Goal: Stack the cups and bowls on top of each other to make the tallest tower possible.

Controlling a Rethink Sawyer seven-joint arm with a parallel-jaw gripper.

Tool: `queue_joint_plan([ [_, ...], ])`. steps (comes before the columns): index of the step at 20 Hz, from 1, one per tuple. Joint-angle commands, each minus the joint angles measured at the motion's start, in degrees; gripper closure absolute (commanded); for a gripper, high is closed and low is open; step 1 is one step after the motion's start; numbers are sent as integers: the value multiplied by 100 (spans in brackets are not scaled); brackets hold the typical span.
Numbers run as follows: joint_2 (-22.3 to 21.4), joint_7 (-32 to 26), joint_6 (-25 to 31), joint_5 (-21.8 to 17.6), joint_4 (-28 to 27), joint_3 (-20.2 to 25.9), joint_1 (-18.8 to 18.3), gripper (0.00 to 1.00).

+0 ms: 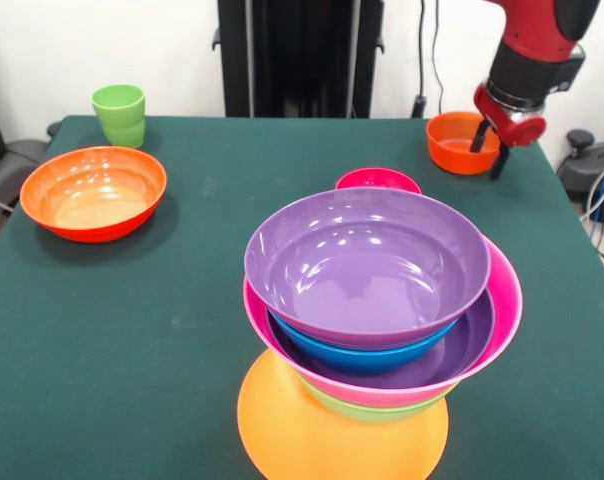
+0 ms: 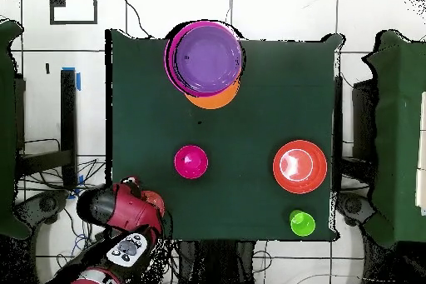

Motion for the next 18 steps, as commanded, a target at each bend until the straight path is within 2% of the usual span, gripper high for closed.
queue_joint_plan([
  [1, 434, 1639, -720, 388, 232, 1141, -98, 0],
  [8, 819, 1477, -995, 296, 218, 1279, -244, 0],
  [12, 803, 1461, -1224, 147, 340, 1400, -414, 0],
  [14, 769, 1374, -1201, 103, 355, 1339, -382, 0],
  [15, 783, 1306, -1136, 134, 306, 1183, -244, 0],
  [16, 785, 1234, -1021, 168, 263, 1055, -153, 100],
  [18, 773, 1172, -1090, 91, 255, 1025, -177, 100],
])
